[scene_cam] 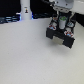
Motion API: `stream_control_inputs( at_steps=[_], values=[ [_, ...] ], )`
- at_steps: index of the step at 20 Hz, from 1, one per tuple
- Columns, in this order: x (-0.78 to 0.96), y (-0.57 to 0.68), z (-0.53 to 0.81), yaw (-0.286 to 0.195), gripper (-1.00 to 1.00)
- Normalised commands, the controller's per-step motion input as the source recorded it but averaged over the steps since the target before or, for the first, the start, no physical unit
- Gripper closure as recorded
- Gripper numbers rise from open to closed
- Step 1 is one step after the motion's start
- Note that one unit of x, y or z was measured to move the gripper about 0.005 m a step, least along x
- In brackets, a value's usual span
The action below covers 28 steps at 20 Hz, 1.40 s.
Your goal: Open the kcup holder, insert the kcup into the holder, and close the kcup holder
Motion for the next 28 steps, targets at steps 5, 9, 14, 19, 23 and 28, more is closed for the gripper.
stream_control_inputs(
  at_steps=[5, 9, 14, 19, 23, 28],
  values=[
    [0.00, 0.00, -0.11, 0.000, 1.00],
    [0.00, 0.00, -0.26, 0.013, 1.00],
    [0.02, -0.02, -0.25, 0.012, 1.00],
    [0.03, 0.04, -0.08, 0.023, -1.00],
    [0.11, 0.02, 0.27, 0.068, -1.00],
    [0.14, -0.01, 0.30, 0.070, -1.00]
  ],
)
